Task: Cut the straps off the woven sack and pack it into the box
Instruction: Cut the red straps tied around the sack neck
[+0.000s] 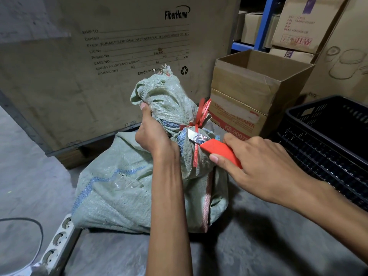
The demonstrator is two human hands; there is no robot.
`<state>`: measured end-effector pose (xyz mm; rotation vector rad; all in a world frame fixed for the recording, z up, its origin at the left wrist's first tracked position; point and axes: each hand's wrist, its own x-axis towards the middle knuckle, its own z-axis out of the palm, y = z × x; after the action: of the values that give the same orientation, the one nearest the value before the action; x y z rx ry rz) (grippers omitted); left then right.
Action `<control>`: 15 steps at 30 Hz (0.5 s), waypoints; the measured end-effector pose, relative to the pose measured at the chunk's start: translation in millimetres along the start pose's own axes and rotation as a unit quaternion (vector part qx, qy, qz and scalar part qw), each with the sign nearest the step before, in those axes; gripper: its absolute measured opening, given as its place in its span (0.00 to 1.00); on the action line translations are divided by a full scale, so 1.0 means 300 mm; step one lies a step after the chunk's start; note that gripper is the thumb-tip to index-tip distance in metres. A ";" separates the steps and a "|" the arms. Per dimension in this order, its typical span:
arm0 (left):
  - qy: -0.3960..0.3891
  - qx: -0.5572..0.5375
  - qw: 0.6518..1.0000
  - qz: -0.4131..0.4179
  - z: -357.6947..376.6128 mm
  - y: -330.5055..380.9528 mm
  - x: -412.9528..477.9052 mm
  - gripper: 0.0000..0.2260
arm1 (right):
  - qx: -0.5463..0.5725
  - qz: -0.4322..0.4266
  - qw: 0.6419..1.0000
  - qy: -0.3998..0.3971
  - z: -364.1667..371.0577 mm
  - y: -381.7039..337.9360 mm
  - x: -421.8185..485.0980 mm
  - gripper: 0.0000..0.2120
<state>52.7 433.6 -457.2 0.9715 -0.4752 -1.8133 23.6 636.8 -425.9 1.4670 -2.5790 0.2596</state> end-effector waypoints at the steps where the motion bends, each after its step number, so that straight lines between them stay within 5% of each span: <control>1: 0.000 -0.002 1.000 -0.001 -0.002 0.002 0.000 0.16 | 0.007 -0.004 1.000 0.004 0.002 -0.001 0.001 0.20; 15: -0.007 -0.032 0.999 -0.023 -0.015 0.004 -0.003 0.12 | 0.009 -0.015 1.000 0.007 0.002 -0.010 0.013 0.18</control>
<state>57.3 434.4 -458.6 0.9336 -0.4039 -1.8653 24.1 631.9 -425.3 1.5029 -2.5489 0.2897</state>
